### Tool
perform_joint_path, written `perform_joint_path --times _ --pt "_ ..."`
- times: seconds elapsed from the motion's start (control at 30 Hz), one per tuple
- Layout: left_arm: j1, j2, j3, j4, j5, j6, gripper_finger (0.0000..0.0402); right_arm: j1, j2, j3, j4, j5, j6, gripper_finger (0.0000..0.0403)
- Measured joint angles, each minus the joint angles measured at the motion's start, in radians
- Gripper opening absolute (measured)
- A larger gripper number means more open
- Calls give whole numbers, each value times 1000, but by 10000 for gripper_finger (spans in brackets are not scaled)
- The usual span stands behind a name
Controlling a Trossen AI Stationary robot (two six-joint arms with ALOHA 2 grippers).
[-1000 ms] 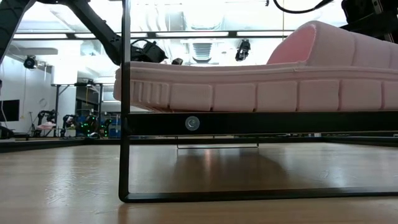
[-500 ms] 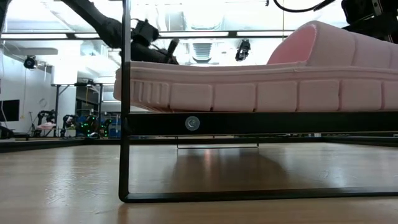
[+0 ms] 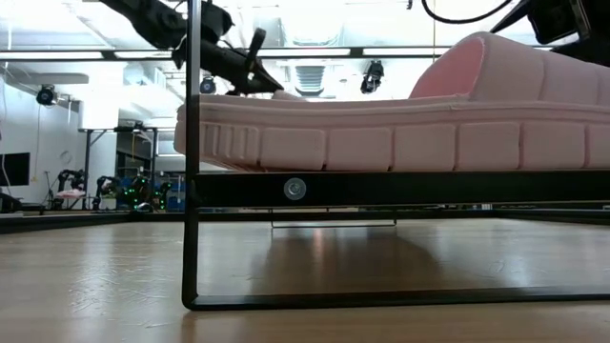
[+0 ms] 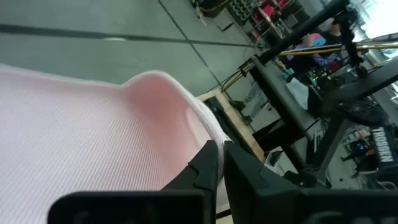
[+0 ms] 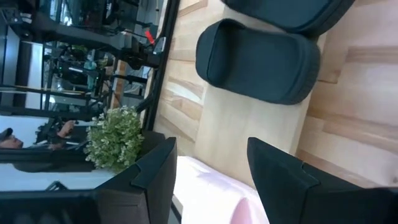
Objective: Pick and place slides into the shelf
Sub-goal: Put the pink slide on the shelf
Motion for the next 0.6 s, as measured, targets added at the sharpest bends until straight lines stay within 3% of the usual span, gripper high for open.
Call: perform_joint_path --times 0.6 --pt "-179 -138 -2 -3 -197 -53 0 0 -265 0 -317 2 20 182"
